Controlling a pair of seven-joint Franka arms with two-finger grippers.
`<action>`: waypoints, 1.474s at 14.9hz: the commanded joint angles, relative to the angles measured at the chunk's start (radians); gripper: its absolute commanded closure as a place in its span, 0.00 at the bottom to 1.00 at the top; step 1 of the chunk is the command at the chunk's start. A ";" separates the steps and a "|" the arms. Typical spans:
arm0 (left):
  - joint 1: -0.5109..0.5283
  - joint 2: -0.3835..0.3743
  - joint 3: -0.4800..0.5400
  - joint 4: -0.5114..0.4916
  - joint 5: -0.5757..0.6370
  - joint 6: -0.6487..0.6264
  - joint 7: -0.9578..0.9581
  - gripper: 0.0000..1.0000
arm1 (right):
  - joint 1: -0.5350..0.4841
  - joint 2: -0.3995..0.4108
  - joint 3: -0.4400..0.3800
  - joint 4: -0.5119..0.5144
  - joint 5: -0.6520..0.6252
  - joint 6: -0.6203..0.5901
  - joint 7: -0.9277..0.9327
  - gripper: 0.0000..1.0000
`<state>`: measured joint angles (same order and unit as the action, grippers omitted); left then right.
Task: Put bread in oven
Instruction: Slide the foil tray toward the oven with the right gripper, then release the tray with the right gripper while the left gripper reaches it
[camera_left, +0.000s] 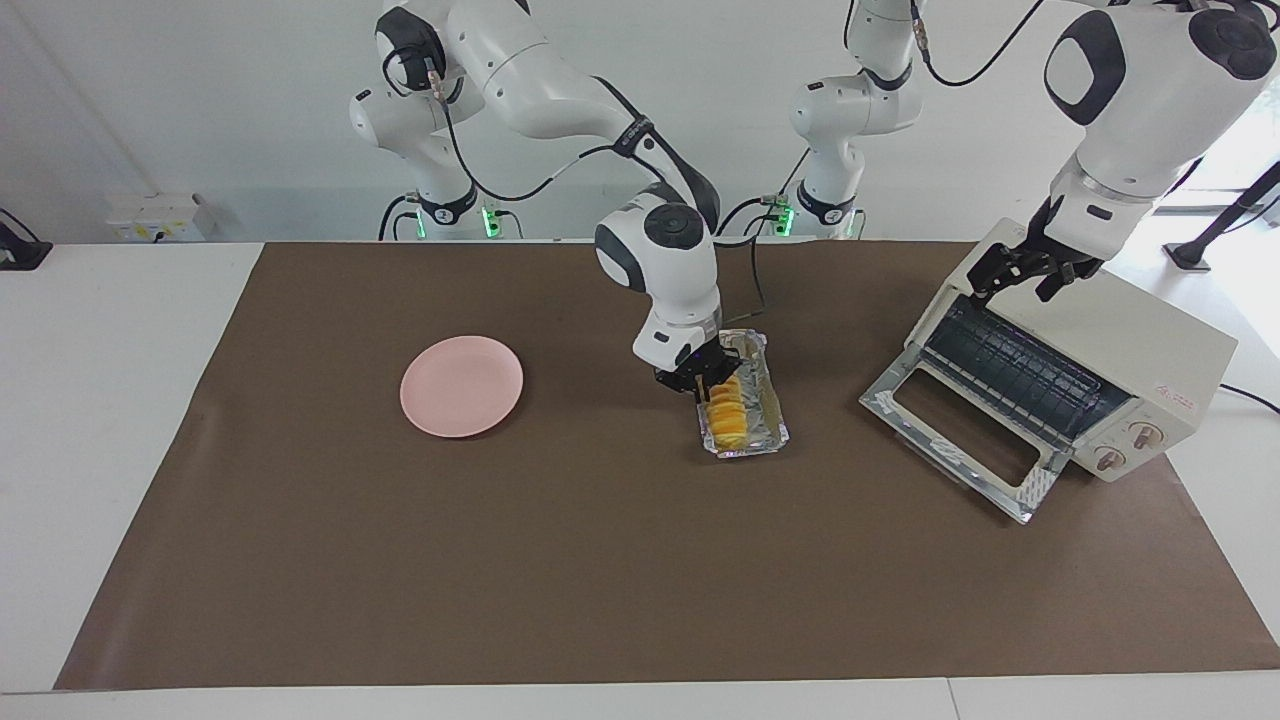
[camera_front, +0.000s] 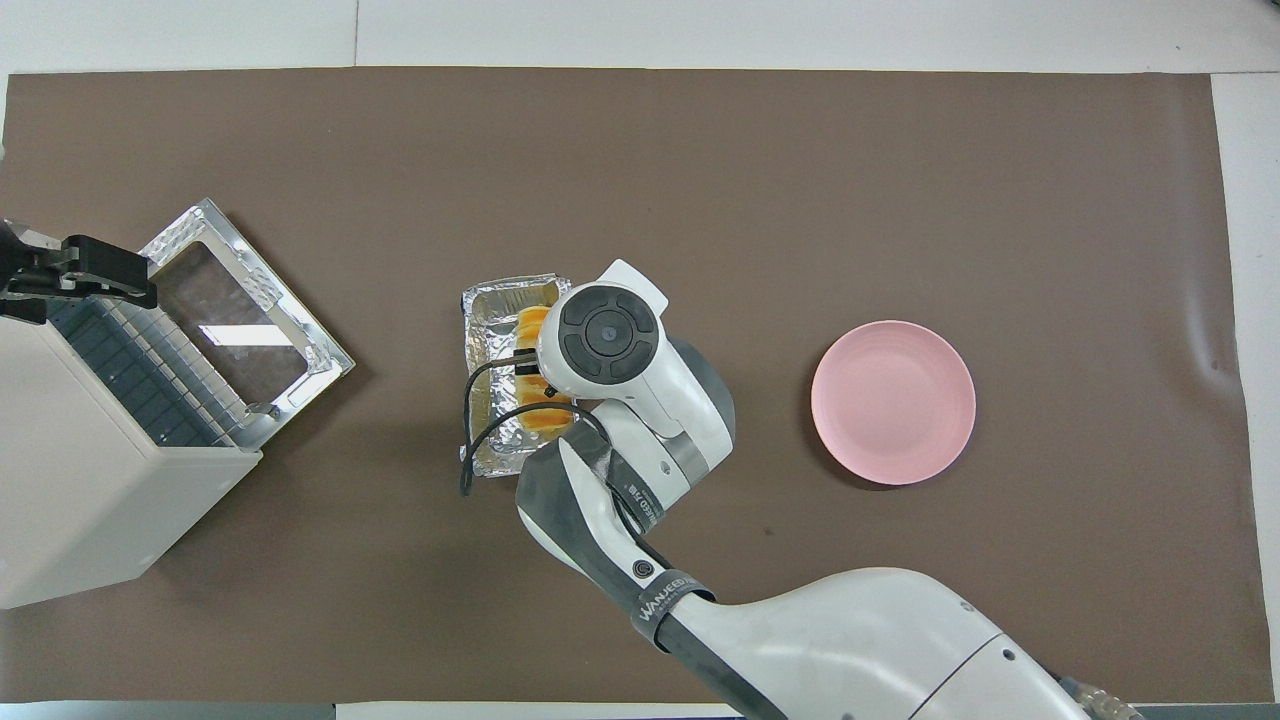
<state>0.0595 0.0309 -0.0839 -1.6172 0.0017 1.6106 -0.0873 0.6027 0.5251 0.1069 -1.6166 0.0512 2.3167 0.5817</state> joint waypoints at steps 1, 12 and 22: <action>0.002 -0.017 0.003 -0.009 -0.011 -0.011 -0.006 0.00 | 0.000 -0.033 -0.001 -0.029 -0.005 0.000 0.038 0.00; -0.038 -0.019 -0.004 -0.009 -0.011 -0.009 -0.006 0.00 | -0.303 -0.168 -0.027 0.130 -0.005 -0.411 -0.288 0.00; -0.249 -0.006 -0.004 -0.021 -0.011 0.069 -0.138 0.00 | -0.558 -0.303 -0.029 0.107 -0.007 -0.558 -0.694 0.00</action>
<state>-0.1025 0.0314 -0.1007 -1.6184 0.0004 1.6346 -0.1476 0.0692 0.2834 0.0658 -1.4730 0.0506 1.7987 -0.0724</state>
